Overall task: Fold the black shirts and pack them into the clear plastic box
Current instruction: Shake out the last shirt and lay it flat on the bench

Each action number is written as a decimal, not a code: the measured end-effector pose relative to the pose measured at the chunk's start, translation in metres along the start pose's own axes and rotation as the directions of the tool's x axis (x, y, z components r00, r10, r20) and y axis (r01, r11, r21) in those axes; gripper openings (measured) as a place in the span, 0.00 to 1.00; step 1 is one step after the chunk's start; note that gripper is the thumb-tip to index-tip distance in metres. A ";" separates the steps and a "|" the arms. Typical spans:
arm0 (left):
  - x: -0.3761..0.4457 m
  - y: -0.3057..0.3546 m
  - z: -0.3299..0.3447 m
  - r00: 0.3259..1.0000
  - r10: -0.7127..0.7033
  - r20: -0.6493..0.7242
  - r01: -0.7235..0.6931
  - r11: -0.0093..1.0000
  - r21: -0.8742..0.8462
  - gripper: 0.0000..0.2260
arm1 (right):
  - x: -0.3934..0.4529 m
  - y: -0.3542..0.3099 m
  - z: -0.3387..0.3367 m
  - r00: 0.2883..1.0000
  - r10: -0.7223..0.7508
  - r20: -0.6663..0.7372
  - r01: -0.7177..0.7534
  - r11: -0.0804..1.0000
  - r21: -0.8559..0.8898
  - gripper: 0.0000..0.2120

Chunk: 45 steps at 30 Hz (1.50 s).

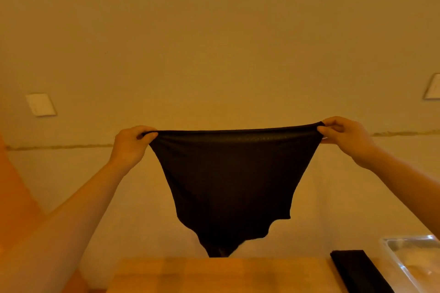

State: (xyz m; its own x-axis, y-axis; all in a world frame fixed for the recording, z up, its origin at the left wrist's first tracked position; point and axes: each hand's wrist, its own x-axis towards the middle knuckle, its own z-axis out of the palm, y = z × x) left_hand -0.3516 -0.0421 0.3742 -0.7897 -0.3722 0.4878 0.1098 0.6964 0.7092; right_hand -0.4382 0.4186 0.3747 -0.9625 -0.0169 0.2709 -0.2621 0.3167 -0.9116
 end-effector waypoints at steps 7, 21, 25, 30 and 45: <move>-0.116 -0.063 0.013 0.945 -0.167 0.281 0.179 0.984 -0.017 0.05 | -0.088 0.082 0.005 0.969 0.177 0.172 -0.158 0.980 -0.122 0.03; -0.307 -0.121 0.018 0.740 -0.336 0.583 0.155 0.928 0.337 0.10 | -0.244 0.195 -0.011 0.807 0.354 0.472 -0.094 0.867 -0.489 0.04; -0.347 -0.137 0.021 0.700 -0.148 0.699 -0.289 0.836 0.466 0.11 | -0.278 0.217 -0.009 0.741 0.367 0.562 0.030 0.818 -0.574 0.08; -0.382 -0.152 0.023 0.570 -0.007 0.821 -0.601 0.677 0.423 0.17 | -0.329 0.240 -0.004 0.713 0.383 0.587 0.145 0.739 -0.658 0.13; -0.490 -0.162 -0.012 0.429 -0.036 0.903 -0.567 0.768 0.300 0.17 | -0.462 0.262 0.007 0.751 0.391 0.532 0.253 0.574 -0.779 0.07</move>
State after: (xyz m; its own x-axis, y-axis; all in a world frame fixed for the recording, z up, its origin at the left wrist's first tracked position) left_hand 0.0248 0.0199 0.0271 -0.8875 0.3691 -0.2758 0.3507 0.9294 0.1153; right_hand -0.0626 0.5026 0.0082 -0.8625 -0.3936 -0.3182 -0.3389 0.9160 -0.2145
